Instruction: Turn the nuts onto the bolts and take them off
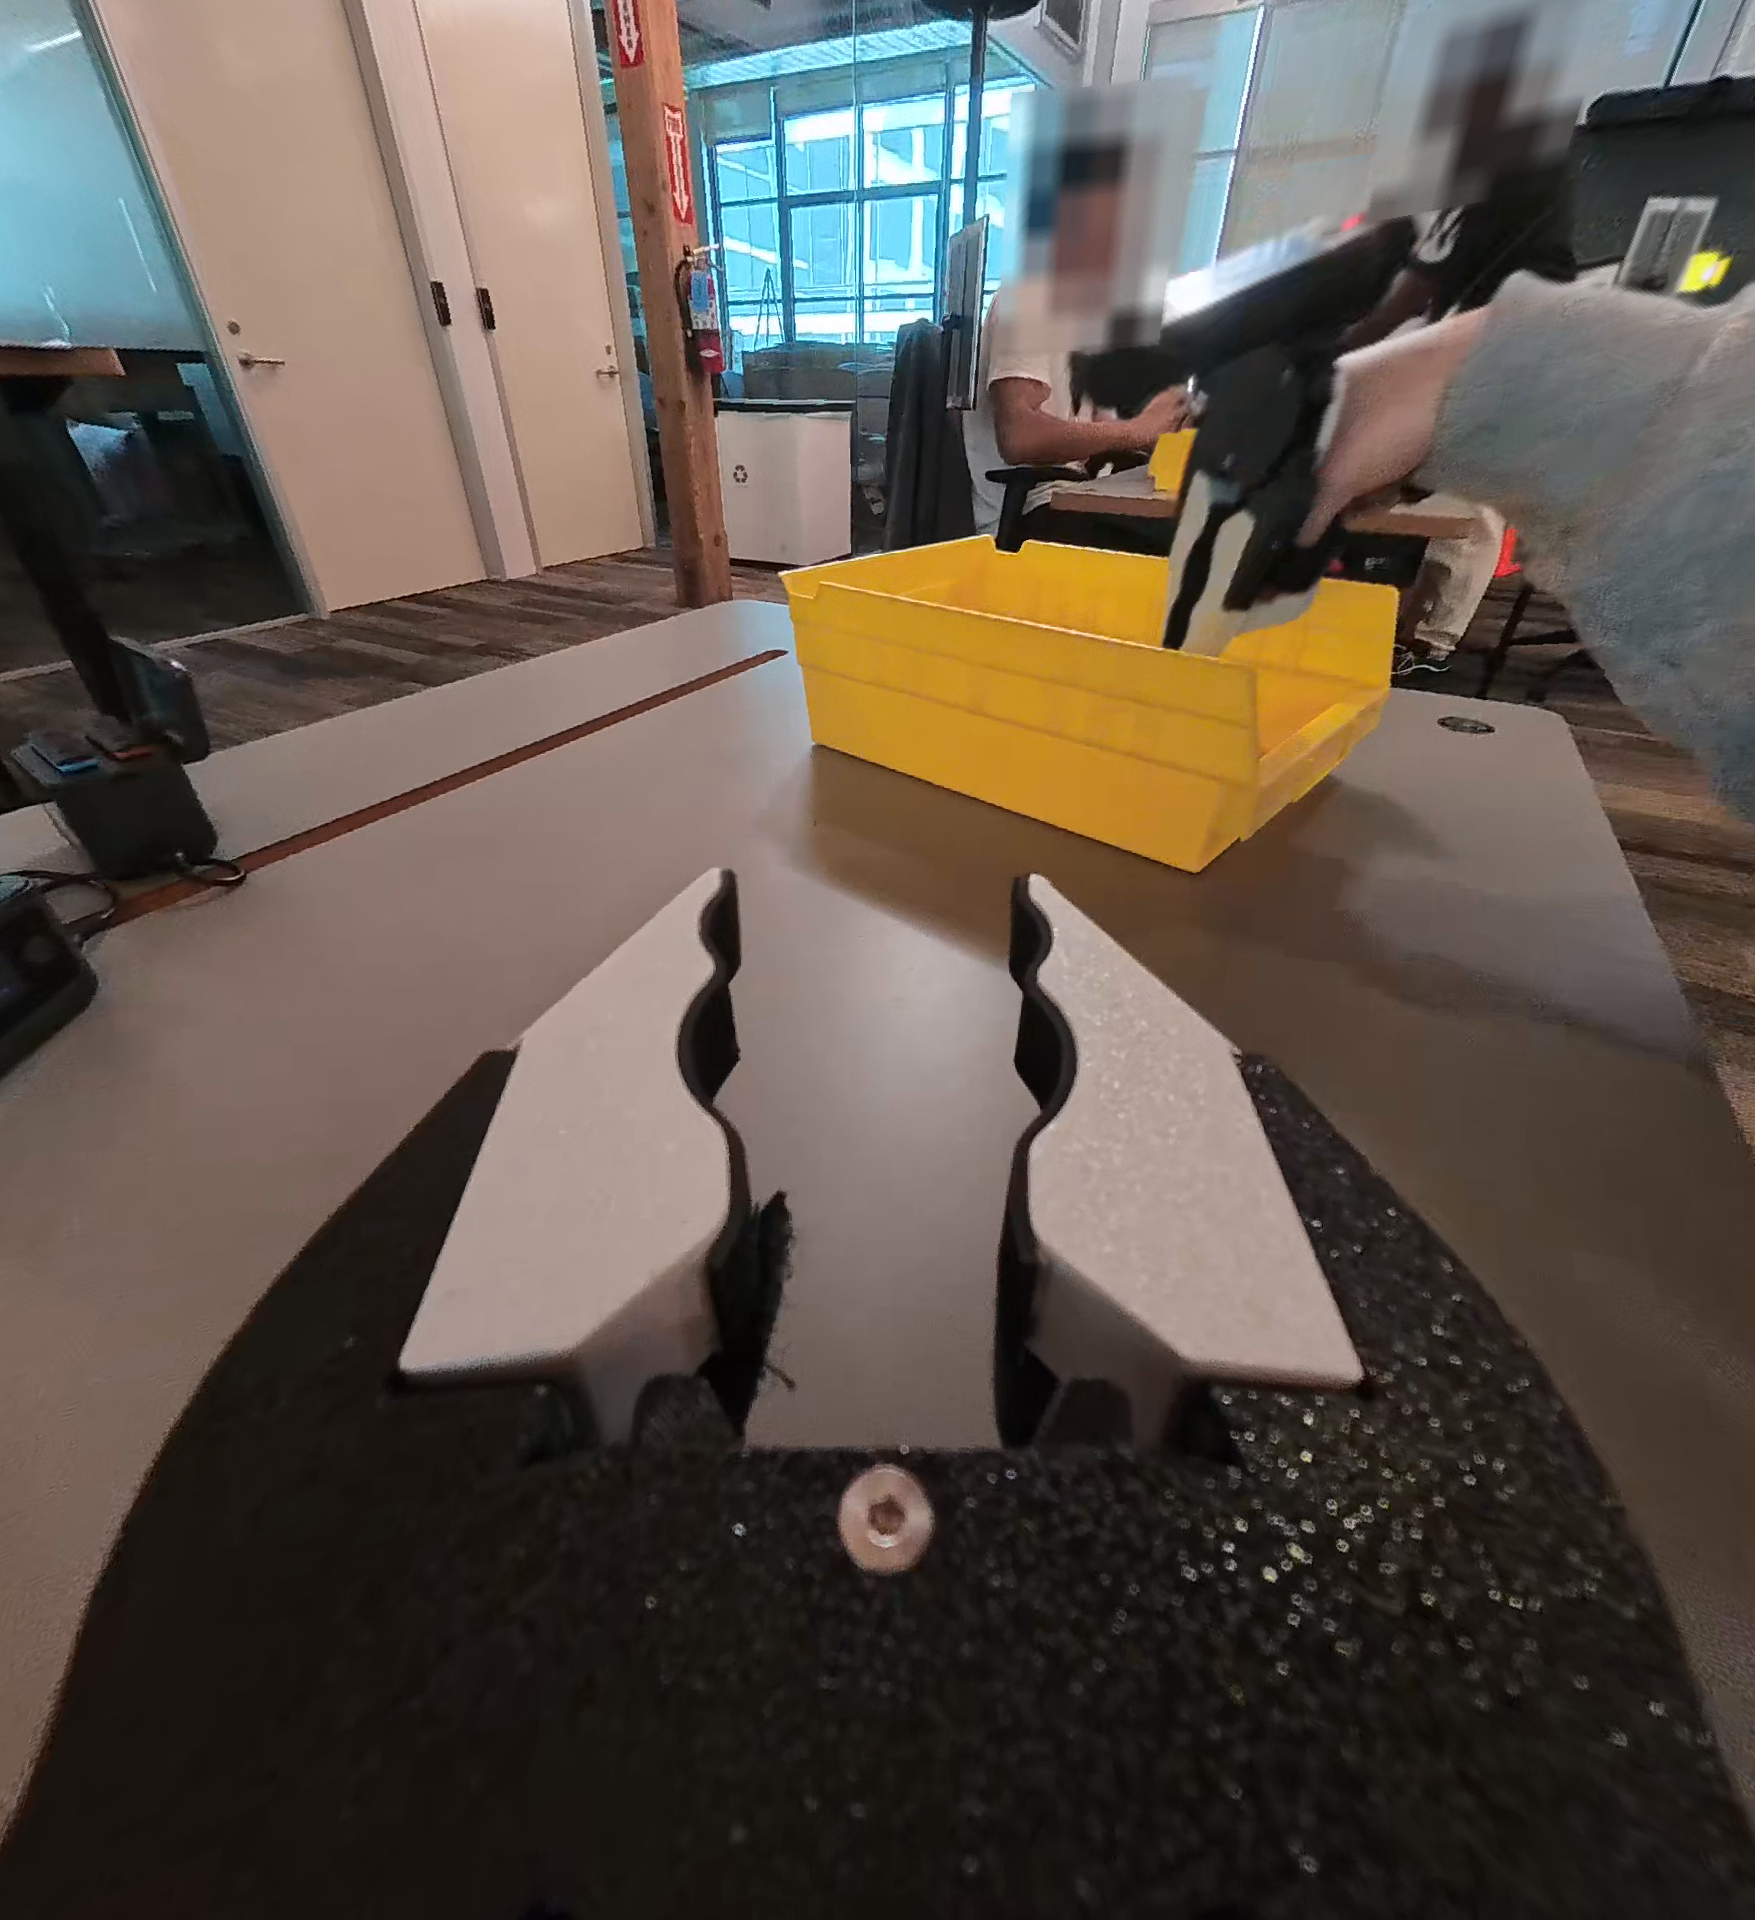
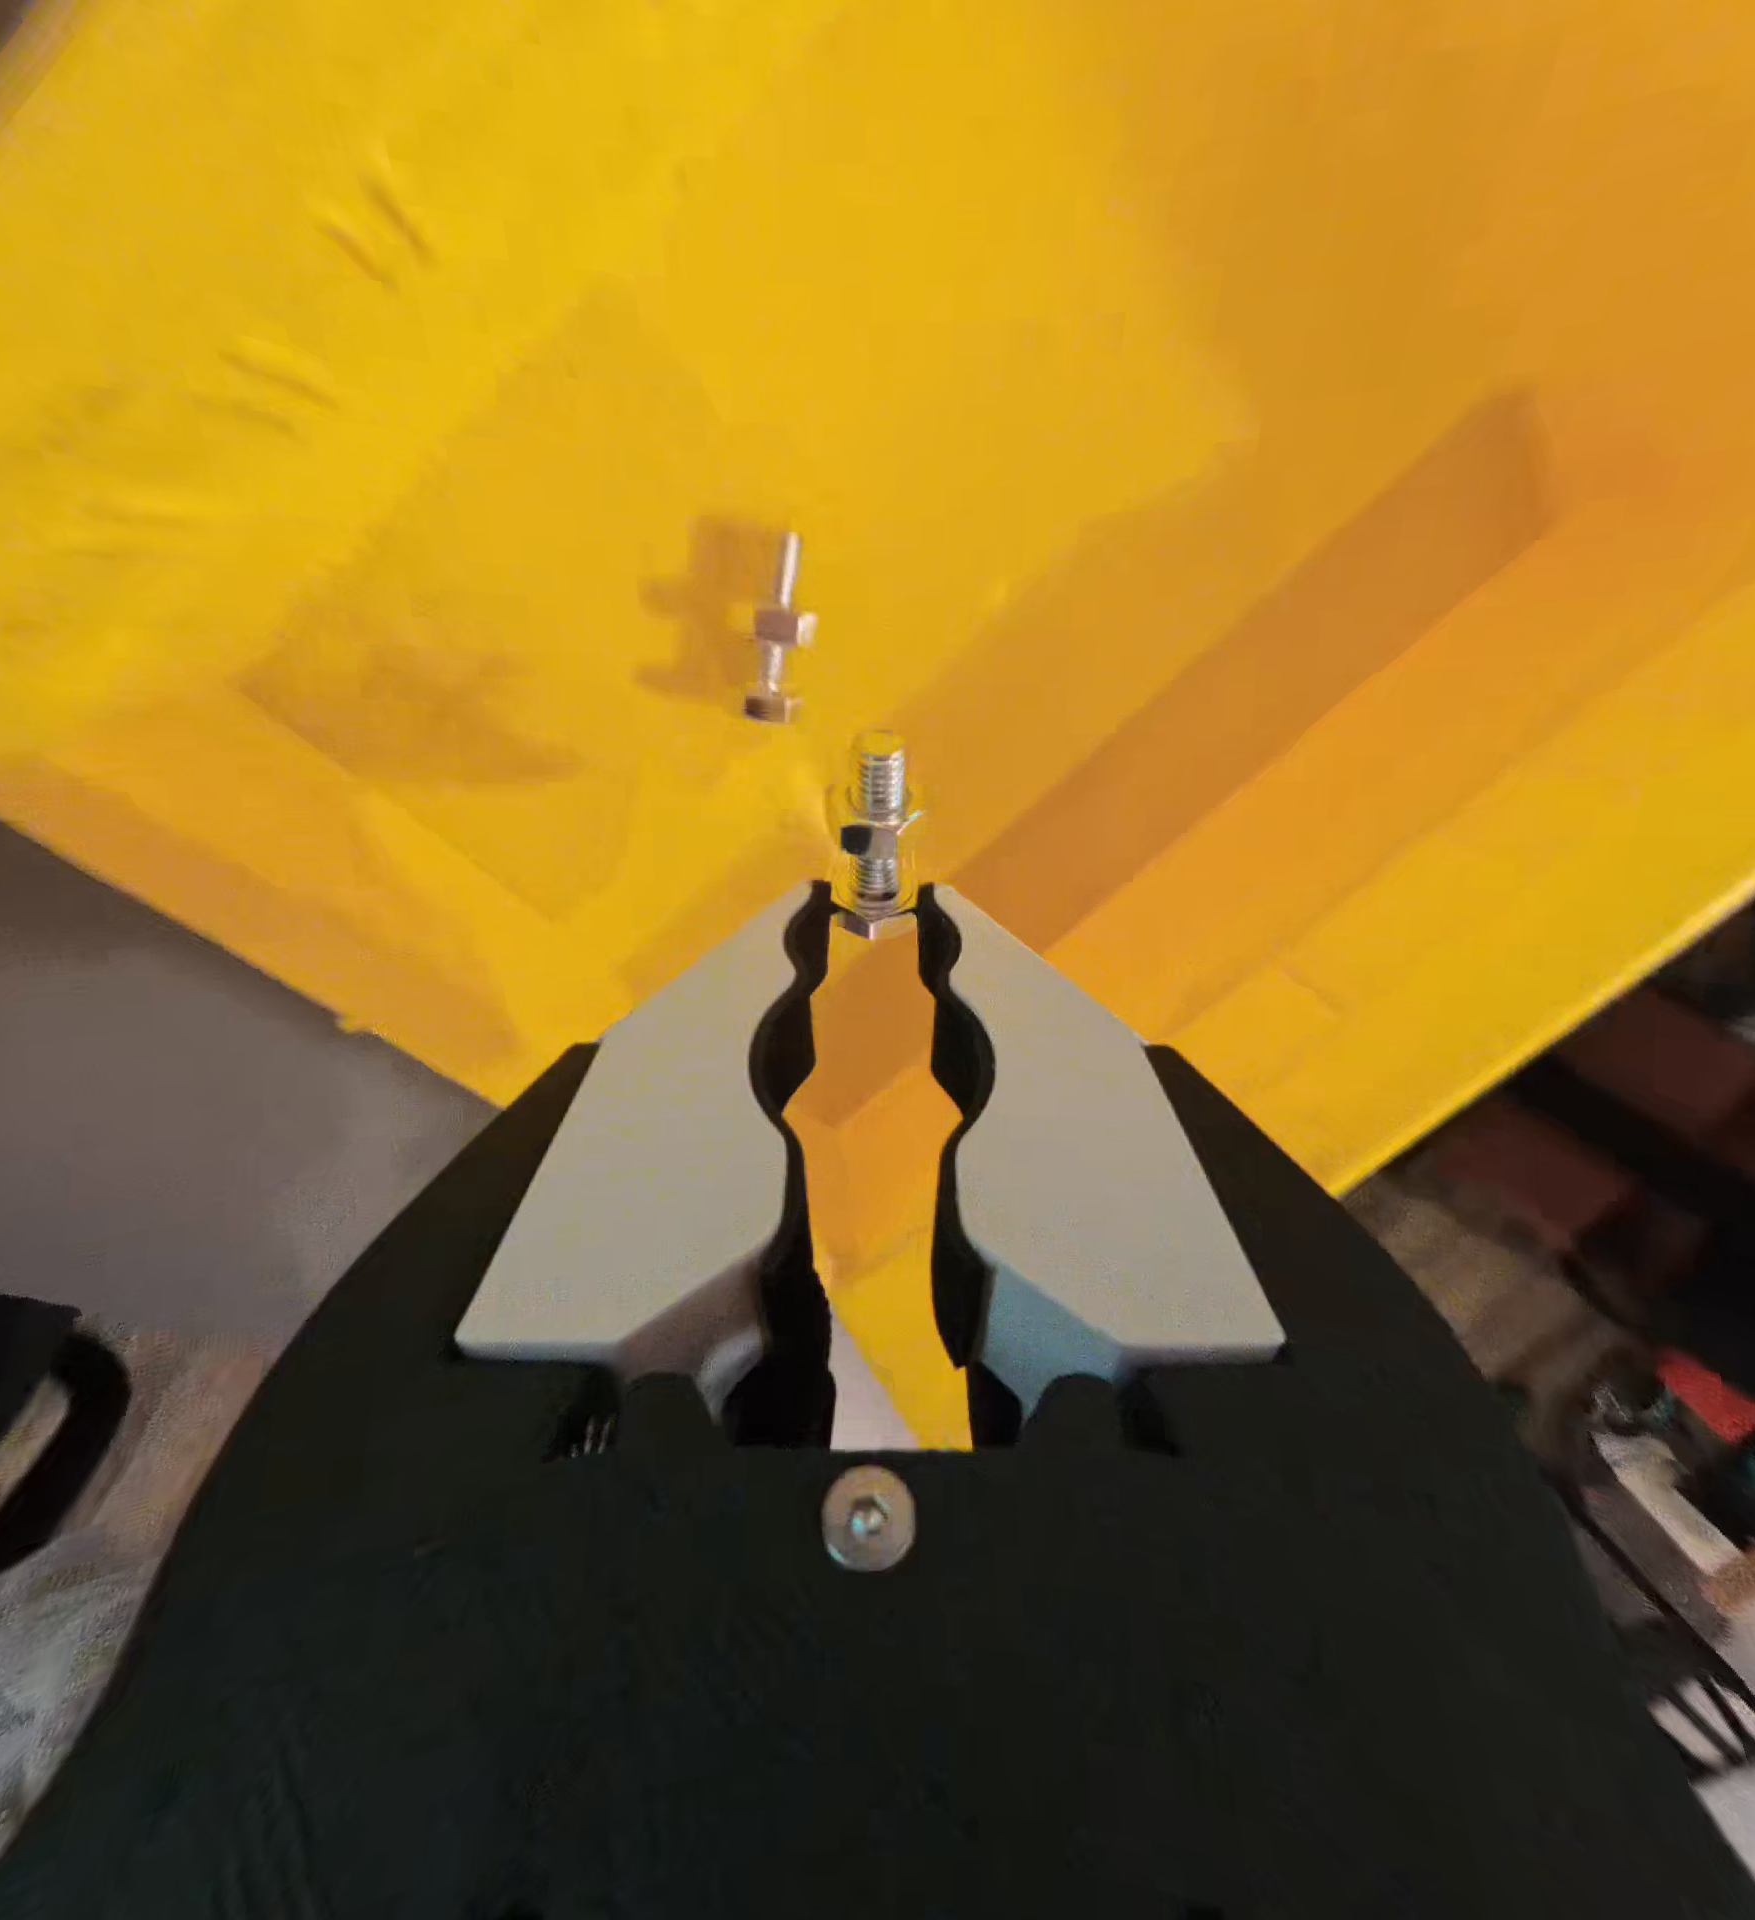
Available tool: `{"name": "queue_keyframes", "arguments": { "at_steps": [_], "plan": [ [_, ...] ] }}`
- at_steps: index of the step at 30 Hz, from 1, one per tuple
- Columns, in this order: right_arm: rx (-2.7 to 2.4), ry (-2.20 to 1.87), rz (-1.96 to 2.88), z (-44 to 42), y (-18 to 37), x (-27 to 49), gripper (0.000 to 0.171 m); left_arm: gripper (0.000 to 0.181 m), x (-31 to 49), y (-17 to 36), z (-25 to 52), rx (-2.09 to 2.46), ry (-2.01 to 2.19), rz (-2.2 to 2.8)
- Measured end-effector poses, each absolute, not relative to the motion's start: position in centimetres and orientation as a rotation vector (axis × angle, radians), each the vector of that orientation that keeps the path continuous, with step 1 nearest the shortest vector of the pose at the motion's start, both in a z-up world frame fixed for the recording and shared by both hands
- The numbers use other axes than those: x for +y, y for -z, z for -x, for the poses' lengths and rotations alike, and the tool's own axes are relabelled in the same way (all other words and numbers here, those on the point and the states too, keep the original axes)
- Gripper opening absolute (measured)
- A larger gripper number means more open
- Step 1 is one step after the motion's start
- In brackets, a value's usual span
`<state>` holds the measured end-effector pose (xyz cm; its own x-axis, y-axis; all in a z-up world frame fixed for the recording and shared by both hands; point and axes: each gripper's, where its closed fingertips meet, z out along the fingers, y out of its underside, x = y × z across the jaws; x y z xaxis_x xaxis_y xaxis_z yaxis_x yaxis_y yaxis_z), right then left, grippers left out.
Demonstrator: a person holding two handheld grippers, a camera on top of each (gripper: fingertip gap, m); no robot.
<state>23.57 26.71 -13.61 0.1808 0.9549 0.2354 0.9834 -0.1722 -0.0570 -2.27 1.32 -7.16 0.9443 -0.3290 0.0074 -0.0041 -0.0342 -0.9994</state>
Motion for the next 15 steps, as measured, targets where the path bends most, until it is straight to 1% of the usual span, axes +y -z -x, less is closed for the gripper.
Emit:
{"name": "queue_keyframes", "arguments": {
  "at_steps": [1, 5, 8, 9, 10, 11, 13, 15],
  "plan": [
    [-1.914, 0.247, 2.287, -23.9, 14.6, 27.0, 0.015, 0.050, 1.3, 7.2, 2.2, 0.265, 0.265, 1.591],
    [-1.957, 0.284, 2.390, -24.2, 17.4, 27.8, 0.015, 0.050, 1.4, 7.5, 2.1, 0.282, 0.244, 1.608],
    [-1.916, 0.257, 2.416, -23.8, 18.2, 28.2, 0.016, 0.051, 1.4, 7.7, 1.9, 0.293, 0.234, 1.618],
    [-1.879, 0.248, 2.403, -23.5, 18.1, 28.5, 0.028, 0.052, 1.4, 7.7, 1.9, 0.293, 0.232, 1.618],
    [-1.837, 0.265, 2.375, -23.3, 17.6, 29.1, 0.040, 0.052, 1.4, 7.6, 1.9, 0.292, 0.230, 1.618],
    [-1.791, 0.268, 2.344, -23.1, 16.8, 29.4, 0.044, 0.052, 1.4, 7.6, 2.0, 0.289, 0.229, 1.617],
    [-1.666, 0.233, 2.265, -22.4, 14.2, 29.8, 0.048, 0.052, 1.4, 7.4, 2.2, 0.274, 0.225, 1.609],
    [-1.469, 0.132, 2.109, -20.4, 9.9, 29.9, 0.046, 0.051, 1.4, 7.2, 2.5, 0.254, 0.218, 1.598]
  ]
}}
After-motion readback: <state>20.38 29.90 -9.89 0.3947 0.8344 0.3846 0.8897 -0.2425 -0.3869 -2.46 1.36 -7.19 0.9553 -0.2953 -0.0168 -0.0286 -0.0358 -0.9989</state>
